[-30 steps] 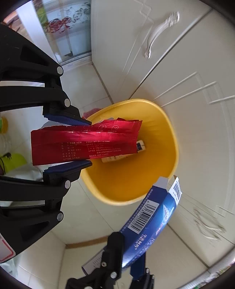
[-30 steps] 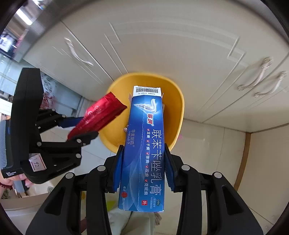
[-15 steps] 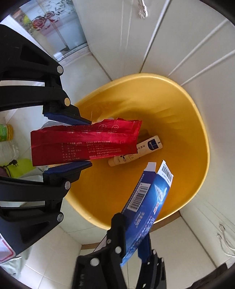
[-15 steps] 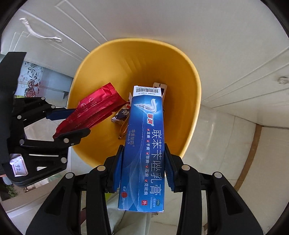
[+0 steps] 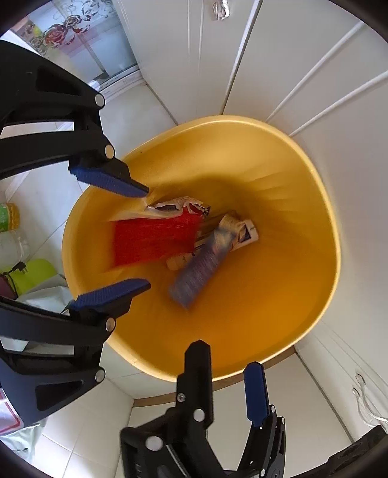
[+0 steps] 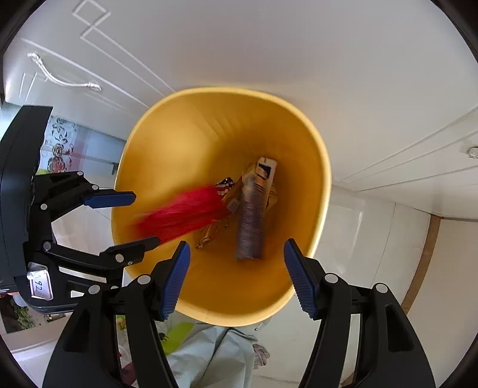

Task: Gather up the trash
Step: 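Open the left tool to drop the packet while the right tool drops the box, then raise both open tools back over the counter toward the bottle and cap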

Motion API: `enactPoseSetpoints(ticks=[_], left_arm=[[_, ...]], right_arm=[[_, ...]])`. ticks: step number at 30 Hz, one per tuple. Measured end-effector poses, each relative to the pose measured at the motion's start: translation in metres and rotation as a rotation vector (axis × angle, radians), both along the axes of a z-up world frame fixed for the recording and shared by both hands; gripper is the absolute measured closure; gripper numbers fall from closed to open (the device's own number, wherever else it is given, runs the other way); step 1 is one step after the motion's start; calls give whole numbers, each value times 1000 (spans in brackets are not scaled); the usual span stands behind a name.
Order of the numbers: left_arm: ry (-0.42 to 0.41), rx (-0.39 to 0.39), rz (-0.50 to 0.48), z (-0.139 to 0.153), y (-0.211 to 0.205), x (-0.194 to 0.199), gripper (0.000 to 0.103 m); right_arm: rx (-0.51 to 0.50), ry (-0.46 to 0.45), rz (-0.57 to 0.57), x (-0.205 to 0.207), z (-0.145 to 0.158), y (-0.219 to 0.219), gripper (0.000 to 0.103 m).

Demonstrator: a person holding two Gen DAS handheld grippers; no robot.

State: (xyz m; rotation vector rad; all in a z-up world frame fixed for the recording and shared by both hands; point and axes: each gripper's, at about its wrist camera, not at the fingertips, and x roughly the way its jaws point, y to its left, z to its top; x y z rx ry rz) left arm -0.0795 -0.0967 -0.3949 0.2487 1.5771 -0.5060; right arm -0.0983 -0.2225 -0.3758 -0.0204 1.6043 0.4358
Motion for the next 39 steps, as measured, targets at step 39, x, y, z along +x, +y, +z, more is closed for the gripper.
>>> enactPoseSetpoints(ticks=[39], left_arm=[[-443, -64, 421, 258, 27, -92, 33]], right_arm=[[-1, -527, -86, -87, 293, -44, 34]])
